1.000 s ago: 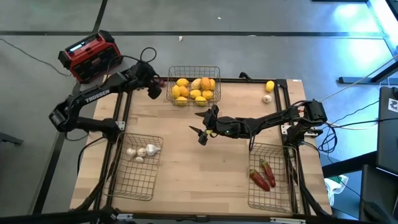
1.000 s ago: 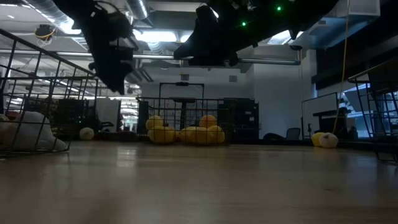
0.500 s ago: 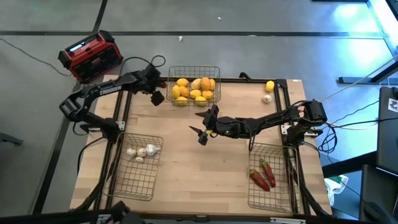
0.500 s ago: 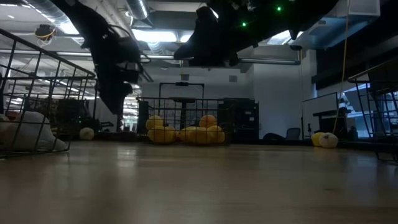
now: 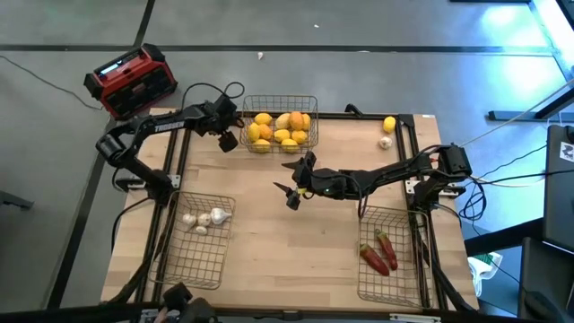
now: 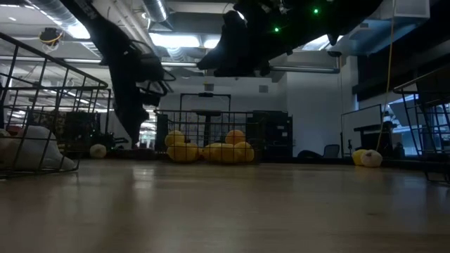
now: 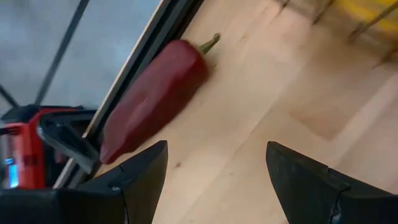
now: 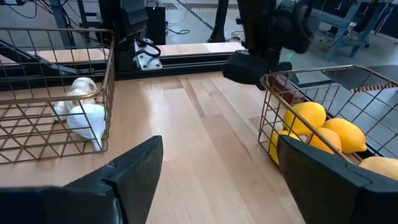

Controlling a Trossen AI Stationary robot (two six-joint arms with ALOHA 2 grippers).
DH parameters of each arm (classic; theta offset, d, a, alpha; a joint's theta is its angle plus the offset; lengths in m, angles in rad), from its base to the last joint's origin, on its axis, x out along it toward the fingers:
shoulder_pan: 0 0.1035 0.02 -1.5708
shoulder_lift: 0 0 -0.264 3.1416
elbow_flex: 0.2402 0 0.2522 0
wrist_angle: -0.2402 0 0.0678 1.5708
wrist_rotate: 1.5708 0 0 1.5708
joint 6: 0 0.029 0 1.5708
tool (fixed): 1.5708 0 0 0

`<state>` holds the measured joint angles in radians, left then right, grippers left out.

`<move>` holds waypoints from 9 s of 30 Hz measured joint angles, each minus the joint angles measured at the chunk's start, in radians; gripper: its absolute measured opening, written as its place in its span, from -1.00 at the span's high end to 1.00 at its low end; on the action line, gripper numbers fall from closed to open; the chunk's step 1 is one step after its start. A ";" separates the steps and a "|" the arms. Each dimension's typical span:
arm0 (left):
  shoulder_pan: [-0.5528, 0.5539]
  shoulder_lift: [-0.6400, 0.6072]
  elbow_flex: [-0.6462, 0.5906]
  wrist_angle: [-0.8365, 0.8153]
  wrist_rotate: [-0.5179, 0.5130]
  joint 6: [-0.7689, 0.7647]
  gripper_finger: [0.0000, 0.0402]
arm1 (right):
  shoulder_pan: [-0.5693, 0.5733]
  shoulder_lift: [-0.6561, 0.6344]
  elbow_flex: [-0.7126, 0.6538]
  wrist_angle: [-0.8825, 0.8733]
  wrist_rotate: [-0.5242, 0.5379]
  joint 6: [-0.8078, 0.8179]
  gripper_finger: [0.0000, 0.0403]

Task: Sort produce into baskets
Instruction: Put the chili bell pepper into the bottom right wire basket

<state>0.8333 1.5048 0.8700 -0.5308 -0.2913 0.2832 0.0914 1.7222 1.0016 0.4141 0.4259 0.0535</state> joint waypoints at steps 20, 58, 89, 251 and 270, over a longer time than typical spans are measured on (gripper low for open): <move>0.002 0.124 0.000 0.153 -0.081 0.081 -0.34 | 0.000 0.000 0.000 -0.016 0.000 -0.006 -0.54; 0.132 0.201 0.000 0.278 -0.111 0.212 -0.30 | 0.000 0.000 0.000 -0.020 0.000 -0.006 -0.54; 0.081 0.179 0.002 0.201 -0.143 0.094 0.96 | 0.000 0.000 0.000 -0.021 0.000 -0.006 -0.54; -0.648 -0.460 -0.276 0.587 0.248 -0.171 0.02 | -0.156 -0.136 0.000 0.144 -0.420 -0.052 0.43; -0.621 -0.460 -0.276 0.607 0.248 -0.215 0.01 | -0.019 -0.584 0.000 -0.577 -0.294 0.110 0.42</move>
<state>0.2119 1.0443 0.5938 0.0759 -0.0429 0.0685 0.0726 1.1381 1.0019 -0.1630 0.1323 0.1631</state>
